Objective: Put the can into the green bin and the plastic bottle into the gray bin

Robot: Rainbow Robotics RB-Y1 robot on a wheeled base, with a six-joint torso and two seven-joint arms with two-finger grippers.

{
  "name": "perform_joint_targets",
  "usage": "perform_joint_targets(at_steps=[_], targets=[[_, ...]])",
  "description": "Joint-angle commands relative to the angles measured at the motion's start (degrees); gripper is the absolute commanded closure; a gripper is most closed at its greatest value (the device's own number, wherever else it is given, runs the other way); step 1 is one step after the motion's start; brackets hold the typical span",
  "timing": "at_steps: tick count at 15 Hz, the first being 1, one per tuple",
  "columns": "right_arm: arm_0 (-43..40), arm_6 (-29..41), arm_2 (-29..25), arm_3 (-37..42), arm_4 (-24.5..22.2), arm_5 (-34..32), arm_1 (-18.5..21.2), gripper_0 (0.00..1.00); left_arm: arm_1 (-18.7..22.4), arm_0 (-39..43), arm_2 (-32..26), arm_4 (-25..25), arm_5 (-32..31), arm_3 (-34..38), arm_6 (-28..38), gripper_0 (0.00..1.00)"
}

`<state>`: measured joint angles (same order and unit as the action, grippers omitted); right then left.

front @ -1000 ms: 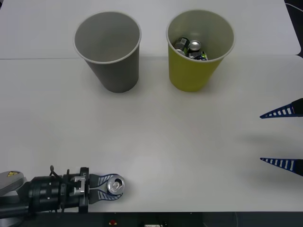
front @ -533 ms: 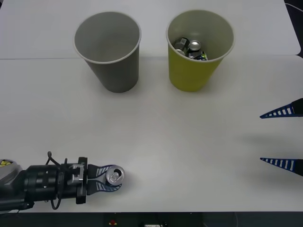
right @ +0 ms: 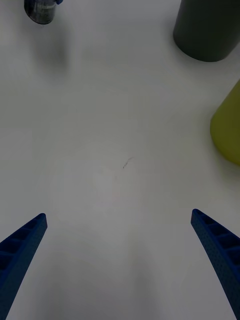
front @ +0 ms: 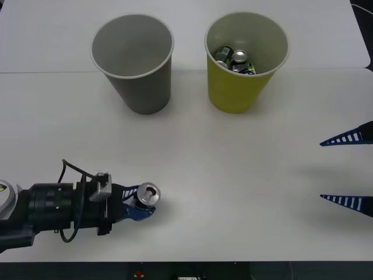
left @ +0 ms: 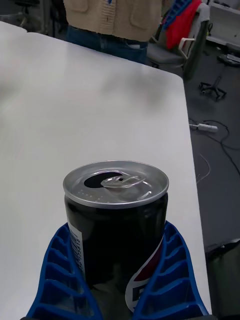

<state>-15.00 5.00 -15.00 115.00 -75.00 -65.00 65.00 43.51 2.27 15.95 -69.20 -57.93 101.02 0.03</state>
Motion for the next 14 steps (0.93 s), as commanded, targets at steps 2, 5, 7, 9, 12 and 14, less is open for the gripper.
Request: perform_joint_targets(at_steps=[2, 5, 7, 9, 12, 14], targets=[[0.0, 0.0, 0.0, 0.0, 0.0, 0.0, 0.0, 0.00, -2.9, -0.1, -1.4, -9.2, 3.2, 6.6, 16.2, 1.00], [0.0, 0.0, 0.0, 0.0, 0.0, 0.0, 0.0, 0.00, -5.0, -2.0, -1.4, -15.4, 4.1, 9.8, 27.1, 1.00], [0.0, 0.0, 0.0, 0.0, 0.0, 0.0, 0.0, 0.00, -6.7, -4.1, -1.4, -17.1, 4.1, 10.0, 33.2, 1.00], [0.0, 0.0, 0.0, 0.0, 0.0, 0.0, 0.0, 0.00, -8.5, -5.7, -2.3, -20.7, 4.1, 11.4, 40.7, 1.00], [0.0, 0.0, 0.0, 0.0, 0.0, 0.0, 0.0, 0.00, -11.2, -6.8, -3.7, -31.1, 3.7, 17.3, 56.2, 1.00], [0.0, 0.0, 0.0, 0.0, 0.0, 0.0, 0.0, 0.00, -13.4, -10.1, -4.3, -38.2, -1.5, 21.1, 68.0, 1.00]])
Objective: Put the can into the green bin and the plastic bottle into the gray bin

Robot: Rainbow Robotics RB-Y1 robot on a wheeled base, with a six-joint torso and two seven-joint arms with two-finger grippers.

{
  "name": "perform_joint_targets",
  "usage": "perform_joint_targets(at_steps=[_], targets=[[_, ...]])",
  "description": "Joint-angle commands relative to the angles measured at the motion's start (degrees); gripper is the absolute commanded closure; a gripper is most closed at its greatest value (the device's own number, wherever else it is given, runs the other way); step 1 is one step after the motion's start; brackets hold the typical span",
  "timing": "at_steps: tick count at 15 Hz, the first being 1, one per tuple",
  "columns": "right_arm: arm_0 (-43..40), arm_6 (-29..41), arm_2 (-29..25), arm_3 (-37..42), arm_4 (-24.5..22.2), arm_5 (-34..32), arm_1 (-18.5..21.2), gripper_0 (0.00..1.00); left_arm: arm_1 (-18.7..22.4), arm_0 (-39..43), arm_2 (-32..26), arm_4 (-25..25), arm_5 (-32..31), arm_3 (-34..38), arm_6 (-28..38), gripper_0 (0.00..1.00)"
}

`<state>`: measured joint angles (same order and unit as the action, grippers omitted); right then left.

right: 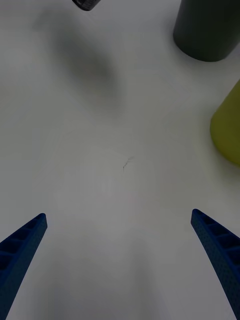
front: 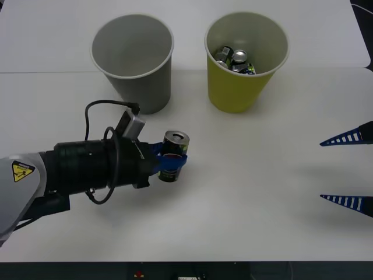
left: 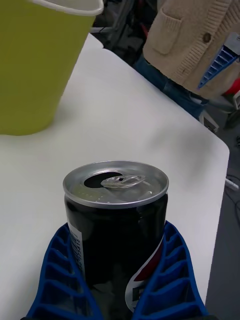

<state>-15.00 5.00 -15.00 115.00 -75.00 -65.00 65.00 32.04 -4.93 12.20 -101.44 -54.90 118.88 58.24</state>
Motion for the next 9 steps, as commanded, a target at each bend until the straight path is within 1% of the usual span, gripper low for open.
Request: perform_joint_targets(at_steps=[1, 3, 4, 5, 6, 7, 9], targets=[[0.0, 0.0, 0.0, 0.0, 0.0, 0.0, 0.0, 0.00, -3.1, -5.0, -1.3, -8.3, -7.8, 3.9, 13.7, 1.00], [0.0, 0.0, 0.0, 0.0, 0.0, 0.0, 0.0, 0.00, -6.6, -10.8, -3.1, -13.2, -15.5, 3.9, 19.0, 1.00], [0.0, 0.0, 0.0, 0.0, 0.0, 0.0, 0.0, 0.00, -7.7, -12.8, -3.8, -14.8, -18.0, 3.8, 19.7, 1.00], [0.0, 0.0, 0.0, 0.0, 0.0, 0.0, 0.0, 0.00, -9.2, -15.8, -5.0, -16.5, -21.8, 3.3, 19.8, 1.00], [0.0, 0.0, 0.0, 0.0, 0.0, 0.0, 0.0, 0.00, -10.2, -18.1, -5.7, -16.9, -24.3, 2.0, 19.8, 1.00], [0.0, 0.0, 0.0, 0.0, 0.0, 0.0, 0.0, 0.00, -10.9, -21.1, -6.2, -16.9, -26.0, -0.1, 19.8, 1.00], [0.0, 0.0, 0.0, 0.0, 0.0, 0.0, 0.0, 0.00, -11.3, -25.6, -6.0, -16.9, -26.1, -3.2, 19.8, 1.00]])
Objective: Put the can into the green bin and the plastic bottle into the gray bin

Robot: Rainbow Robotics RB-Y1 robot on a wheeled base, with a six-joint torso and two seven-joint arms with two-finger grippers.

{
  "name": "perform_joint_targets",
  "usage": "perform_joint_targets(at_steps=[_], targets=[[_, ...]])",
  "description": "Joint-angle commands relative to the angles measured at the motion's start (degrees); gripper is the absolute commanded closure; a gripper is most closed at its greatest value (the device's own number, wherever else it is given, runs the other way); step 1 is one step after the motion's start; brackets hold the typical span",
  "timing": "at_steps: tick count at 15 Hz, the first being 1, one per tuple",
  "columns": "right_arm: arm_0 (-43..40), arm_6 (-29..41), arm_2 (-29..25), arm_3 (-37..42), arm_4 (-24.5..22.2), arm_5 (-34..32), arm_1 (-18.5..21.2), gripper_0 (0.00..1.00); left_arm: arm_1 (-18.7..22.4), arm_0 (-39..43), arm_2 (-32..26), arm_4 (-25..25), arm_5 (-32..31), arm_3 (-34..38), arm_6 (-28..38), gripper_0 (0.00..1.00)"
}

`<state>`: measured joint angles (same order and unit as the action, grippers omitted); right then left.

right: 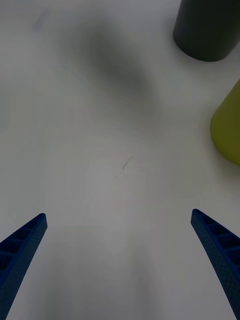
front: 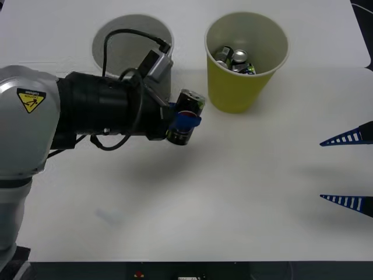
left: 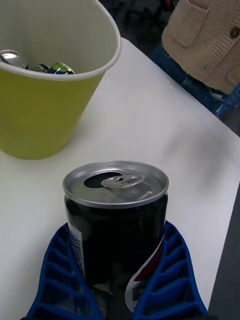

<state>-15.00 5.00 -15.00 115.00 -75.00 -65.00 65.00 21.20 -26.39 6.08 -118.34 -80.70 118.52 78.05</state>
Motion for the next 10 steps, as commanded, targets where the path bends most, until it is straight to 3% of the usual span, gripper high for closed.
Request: perform_joint_targets(at_steps=[1, 10], targets=[[0.0, 0.0, 0.0, 0.0, 0.0, 0.0, 0.0, 0.00, -0.8, -6.6, 0.5, 0.3, -0.3, -4.4, 0.1, 1.00], [0.0, 0.0, 0.0, 0.0, 0.0, 0.0, 0.0, 0.00, -2.7, -30.0, 0.5, -3.1, -9.3, -21.2, 0.1, 1.00]])
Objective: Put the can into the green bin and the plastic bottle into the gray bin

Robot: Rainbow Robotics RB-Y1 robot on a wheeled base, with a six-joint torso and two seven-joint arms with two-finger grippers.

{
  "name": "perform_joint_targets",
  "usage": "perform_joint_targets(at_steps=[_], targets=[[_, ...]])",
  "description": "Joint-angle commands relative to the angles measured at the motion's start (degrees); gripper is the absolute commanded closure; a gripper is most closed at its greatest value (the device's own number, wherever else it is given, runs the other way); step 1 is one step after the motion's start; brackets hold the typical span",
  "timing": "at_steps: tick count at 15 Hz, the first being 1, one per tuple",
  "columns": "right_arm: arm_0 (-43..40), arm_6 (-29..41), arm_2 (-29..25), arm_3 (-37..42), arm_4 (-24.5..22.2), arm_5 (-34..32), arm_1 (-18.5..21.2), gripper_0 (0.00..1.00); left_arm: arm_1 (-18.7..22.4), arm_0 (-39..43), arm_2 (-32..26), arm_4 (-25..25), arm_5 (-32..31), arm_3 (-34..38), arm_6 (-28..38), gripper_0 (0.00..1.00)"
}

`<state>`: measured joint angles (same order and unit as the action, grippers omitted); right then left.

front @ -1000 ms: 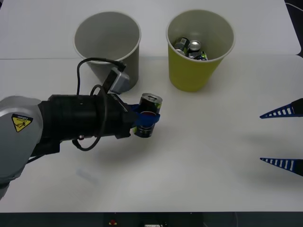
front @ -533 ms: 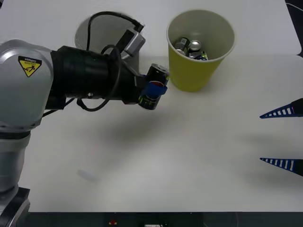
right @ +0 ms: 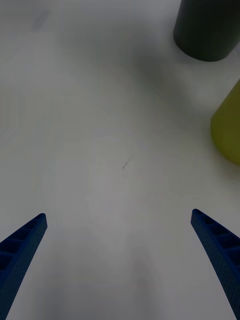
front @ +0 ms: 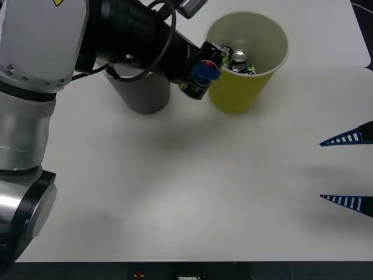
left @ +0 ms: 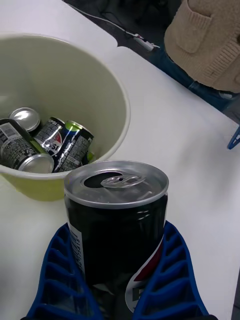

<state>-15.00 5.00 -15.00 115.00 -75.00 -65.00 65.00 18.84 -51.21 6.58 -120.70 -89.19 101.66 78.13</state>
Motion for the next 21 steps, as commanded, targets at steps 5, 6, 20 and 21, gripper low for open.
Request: perform_joint_targets(at_steps=[5, 6, 20, 21], targets=[[0.0, 0.0, 0.0, 0.0, 0.0, 0.0, 0.0, 0.00, -1.3, -15.0, 3.3, -4.1, 1.9, -16.4, 0.0, 1.00], [0.0, 0.0, 0.0, 0.0, 0.0, 0.0, 0.0, 0.00, -1.4, -16.4, 4.2, -4.0, 3.9, -19.1, -0.1, 1.00], [0.0, 0.0, 0.0, 0.0, 0.0, 0.0, 0.0, 0.00, -7.9, -25.3, 10.9, -8.6, 21.4, -39.1, -7.6, 1.00], [0.0, 0.0, 0.0, 0.0, 0.0, 0.0, 0.0, 0.00, -7.9, -25.3, 11.3, -8.8, 21.3, -39.1, -7.4, 1.00]])
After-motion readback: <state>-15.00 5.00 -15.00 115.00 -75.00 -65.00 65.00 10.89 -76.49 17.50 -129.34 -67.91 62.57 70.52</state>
